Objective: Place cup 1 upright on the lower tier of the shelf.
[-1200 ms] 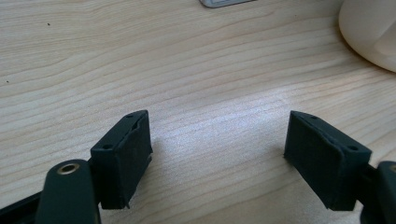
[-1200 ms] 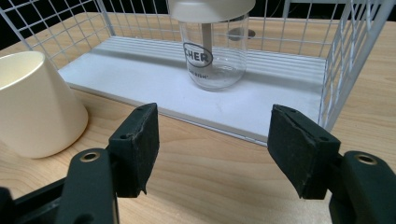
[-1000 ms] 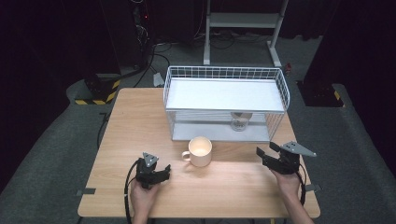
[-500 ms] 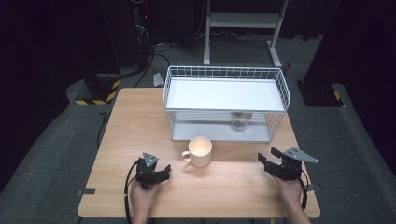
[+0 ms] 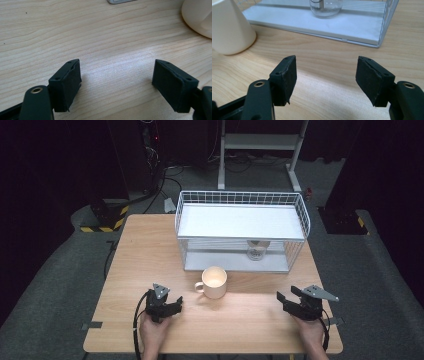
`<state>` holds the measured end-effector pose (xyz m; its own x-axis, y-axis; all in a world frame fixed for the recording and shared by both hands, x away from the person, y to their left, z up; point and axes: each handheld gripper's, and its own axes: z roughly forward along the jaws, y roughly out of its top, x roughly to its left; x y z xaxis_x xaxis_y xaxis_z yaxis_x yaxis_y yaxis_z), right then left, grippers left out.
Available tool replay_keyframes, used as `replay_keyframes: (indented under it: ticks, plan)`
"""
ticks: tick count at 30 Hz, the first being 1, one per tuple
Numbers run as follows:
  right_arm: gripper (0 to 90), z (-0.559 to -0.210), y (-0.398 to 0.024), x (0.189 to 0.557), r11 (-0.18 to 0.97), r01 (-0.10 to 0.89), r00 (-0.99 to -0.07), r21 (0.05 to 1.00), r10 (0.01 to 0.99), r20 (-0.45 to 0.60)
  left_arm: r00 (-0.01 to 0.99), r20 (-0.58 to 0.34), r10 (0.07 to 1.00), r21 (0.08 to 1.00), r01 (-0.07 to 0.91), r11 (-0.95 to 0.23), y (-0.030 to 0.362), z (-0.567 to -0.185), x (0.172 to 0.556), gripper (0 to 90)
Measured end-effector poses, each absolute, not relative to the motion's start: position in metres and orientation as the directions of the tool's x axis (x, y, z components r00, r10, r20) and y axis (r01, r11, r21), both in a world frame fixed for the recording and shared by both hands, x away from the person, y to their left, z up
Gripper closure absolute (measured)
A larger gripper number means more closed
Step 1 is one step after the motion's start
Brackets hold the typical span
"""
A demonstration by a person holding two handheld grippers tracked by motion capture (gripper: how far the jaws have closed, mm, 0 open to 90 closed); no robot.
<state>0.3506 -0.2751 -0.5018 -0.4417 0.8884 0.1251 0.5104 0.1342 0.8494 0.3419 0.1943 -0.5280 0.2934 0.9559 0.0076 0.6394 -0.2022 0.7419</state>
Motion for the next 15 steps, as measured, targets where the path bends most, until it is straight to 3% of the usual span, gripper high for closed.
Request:
replay_keyframes:
  ticks: [15]
  plan:
    - [31.1,-0.518,-0.268,0.349,0.283,0.541,-0.466,0.792,0.885,0.002,0.292,0.01,0.956,0.746,0.635,-0.202,0.194,-0.528,0.341,24.2]
